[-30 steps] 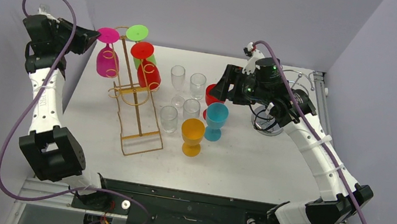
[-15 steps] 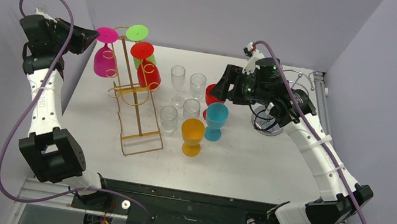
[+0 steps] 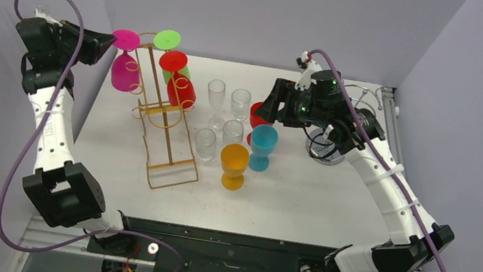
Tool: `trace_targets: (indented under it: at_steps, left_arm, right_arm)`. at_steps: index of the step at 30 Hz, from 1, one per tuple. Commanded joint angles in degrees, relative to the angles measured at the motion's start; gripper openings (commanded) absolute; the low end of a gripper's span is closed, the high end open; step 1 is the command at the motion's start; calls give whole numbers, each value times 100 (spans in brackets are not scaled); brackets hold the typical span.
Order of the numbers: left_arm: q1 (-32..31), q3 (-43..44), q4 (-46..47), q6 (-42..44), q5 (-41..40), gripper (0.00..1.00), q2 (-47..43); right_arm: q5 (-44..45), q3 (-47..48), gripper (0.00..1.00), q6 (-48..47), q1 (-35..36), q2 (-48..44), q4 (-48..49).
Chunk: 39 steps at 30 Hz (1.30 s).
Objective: Take the wine glass off the wine glass rack
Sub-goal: Pick up the wine glass from the wine rack.
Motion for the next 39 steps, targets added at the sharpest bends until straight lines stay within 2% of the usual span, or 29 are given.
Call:
trace_targets:
  at_steps: [1, 28, 39]
  left_arm:
    - [147, 224, 343, -83, 40, 0, -296]
    - [252, 203, 573, -208, -44, 0, -179]
    - [250, -86, 1020, -444, 32, 0, -171]
  right_arm:
    - [89, -24, 62, 3, -52, -265, 64]
    - [152, -24, 62, 4, -52, -313, -16]
    - [173, -21, 62, 14, -52, -328, -33]
